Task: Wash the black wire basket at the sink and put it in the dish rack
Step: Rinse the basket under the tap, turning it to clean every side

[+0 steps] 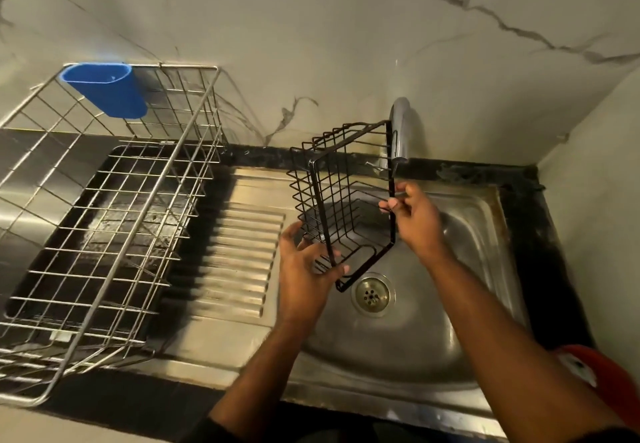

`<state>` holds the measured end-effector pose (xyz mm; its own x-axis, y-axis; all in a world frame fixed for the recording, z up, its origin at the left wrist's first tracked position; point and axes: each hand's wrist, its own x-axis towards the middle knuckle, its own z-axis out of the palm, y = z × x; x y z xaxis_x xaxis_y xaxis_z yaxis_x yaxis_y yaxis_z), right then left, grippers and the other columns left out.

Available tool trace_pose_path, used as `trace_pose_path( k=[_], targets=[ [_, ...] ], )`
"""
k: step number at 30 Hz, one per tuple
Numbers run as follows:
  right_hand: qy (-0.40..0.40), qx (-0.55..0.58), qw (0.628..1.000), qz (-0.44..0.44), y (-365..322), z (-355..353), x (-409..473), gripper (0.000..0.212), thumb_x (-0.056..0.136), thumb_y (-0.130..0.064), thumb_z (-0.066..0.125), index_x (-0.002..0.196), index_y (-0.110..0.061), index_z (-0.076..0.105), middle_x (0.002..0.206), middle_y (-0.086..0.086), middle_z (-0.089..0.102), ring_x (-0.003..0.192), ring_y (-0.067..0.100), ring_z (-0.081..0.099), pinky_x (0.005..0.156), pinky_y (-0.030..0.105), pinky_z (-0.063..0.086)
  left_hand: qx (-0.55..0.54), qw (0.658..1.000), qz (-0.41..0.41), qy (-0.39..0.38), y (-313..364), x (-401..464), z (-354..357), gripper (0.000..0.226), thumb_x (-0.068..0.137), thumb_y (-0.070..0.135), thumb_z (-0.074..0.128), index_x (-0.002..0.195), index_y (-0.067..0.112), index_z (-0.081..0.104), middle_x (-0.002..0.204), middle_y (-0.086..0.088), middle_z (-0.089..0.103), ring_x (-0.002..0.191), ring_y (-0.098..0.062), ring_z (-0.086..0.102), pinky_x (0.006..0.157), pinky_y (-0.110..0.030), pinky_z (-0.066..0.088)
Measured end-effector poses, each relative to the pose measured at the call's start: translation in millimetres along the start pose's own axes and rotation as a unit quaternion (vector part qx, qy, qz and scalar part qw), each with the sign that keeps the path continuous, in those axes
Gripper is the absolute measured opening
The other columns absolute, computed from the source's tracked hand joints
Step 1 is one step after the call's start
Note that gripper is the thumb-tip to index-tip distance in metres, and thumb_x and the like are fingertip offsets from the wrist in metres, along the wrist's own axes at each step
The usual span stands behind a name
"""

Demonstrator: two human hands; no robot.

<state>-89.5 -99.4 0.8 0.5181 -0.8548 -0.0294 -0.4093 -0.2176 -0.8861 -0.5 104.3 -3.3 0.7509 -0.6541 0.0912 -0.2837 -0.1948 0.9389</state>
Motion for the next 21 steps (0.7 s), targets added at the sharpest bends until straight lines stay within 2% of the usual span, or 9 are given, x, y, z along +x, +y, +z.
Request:
trace_pose_path(
  k=[2,4,6,9,12,14,16,21],
  targets=[
    [0.002,-0.008,1.0,-0.006,3.1,0.7,5.3,0.026,0.098,-0.014,0.056,0.123,-0.021,0.057,0.115,-0.004,0.068,0.105,0.01,0.062,0.078,0.027,0.053,0.006,1.0,0.001,0.0,-3.4,3.9,3.2,0.044,0.068,0.021,0.092,0.093,0.049,0.068,0.153,0.008,0.029,0.134,-0.021,0.052,0.099,-0.046,0.055],
    [-0.002,-0.012,1.0,-0.006,5.4,0.2,9.8,0.025,0.097,-0.015,0.058,0.122,-0.021,0.057,0.119,-0.001,0.068,0.109,0.015,0.064,0.084,0.036,0.056,-0.008,1.0,0.0,0.001,-3.7,6.4,6.0,0.056,0.067,0.018,0.092,0.093,0.059,0.065,0.153,0.0,0.032,0.131,-0.025,0.054,0.099,-0.048,0.055],
    [-0.012,0.0,1.0,-0.005,4.5,-0.4,13.5,0.023,0.097,-0.013,0.059,0.118,-0.022,0.058,0.12,0.001,0.068,0.11,0.015,0.064,0.088,0.039,0.057,0.009,1.0,0.019,0.016,-5.6,7.6,7.8,0.048,0.067,0.016,0.092,0.087,0.052,0.066,0.152,0.01,0.029,0.133,-0.024,0.053,0.1,-0.046,0.055],
    [-0.027,0.026,0.999,0.009,0.4,0.2,18.1,0.025,0.096,-0.012,0.06,0.112,-0.031,0.057,0.117,-0.004,0.067,0.111,0.014,0.064,0.091,0.04,0.057,0.017,0.999,0.027,0.031,-8.8,8.3,7.9,0.043,0.067,0.012,0.092,0.085,0.043,0.068,0.151,0.017,0.027,0.138,-0.019,0.047,0.104,-0.042,0.053],
    [-0.049,0.043,0.998,0.014,-4.9,1.5,24.0,0.031,0.095,-0.01,0.061,0.1,-0.039,0.055,0.112,-0.008,0.067,0.112,0.013,0.065,0.091,0.036,0.057,0.0,0.999,0.029,0.035,-9.6,9.9,5.3,0.036,0.068,0.009,0.091,0.086,0.034,0.072,0.15,0.022,0.025,0.141,-0.012,0.043,0.101,-0.039,0.055],
    [-0.057,0.057,0.997,0.012,-7.3,1.9,27.1,0.031,0.094,-0.008,0.062,0.099,-0.038,0.057,0.111,-0.006,0.069,0.11,0.011,0.066,0.089,0.033,0.058,-0.007,0.999,0.026,0.039,-10.4,10.8,4.1,0.03,0.069,0.009,0.091,0.086,0.027,0.074,0.151,0.021,0.024,0.141,-0.005,0.04,0.1,-0.039,0.056],
    [-0.064,0.074,0.995,0.013,-8.6,3.5,30.2,0.029,0.094,-0.005,0.062,0.099,-0.034,0.06,0.107,-0.006,0.07,0.106,0.008,0.068,0.087,0.03,0.059,-0.014,0.999,0.017,0.048,-11.2,11.2,2.4,0.03,0.069,0.01,0.091,0.084,0.029,0.074,0.152,0.019,0.025,0.141,-0.003,0.039,0.099,-0.038,0.056],
    [-0.067,0.07,0.995,0.018,-9.3,8.1,36.2,0.022,0.092,-0.009,0.067,0.11,-0.022,0.066,0.107,-0.002,0.073,0.103,0.011,0.069,0.081,0.029,0.059,-0.045,0.998,-0.004,0.054,-8.2,10.0,2.5,0.031,0.069,0.01,0.09,0.086,0.031,0.075,0.152,0.013,0.026,0.136,-0.016,0.048,0.09,-0.035,0.061]
  ],
)
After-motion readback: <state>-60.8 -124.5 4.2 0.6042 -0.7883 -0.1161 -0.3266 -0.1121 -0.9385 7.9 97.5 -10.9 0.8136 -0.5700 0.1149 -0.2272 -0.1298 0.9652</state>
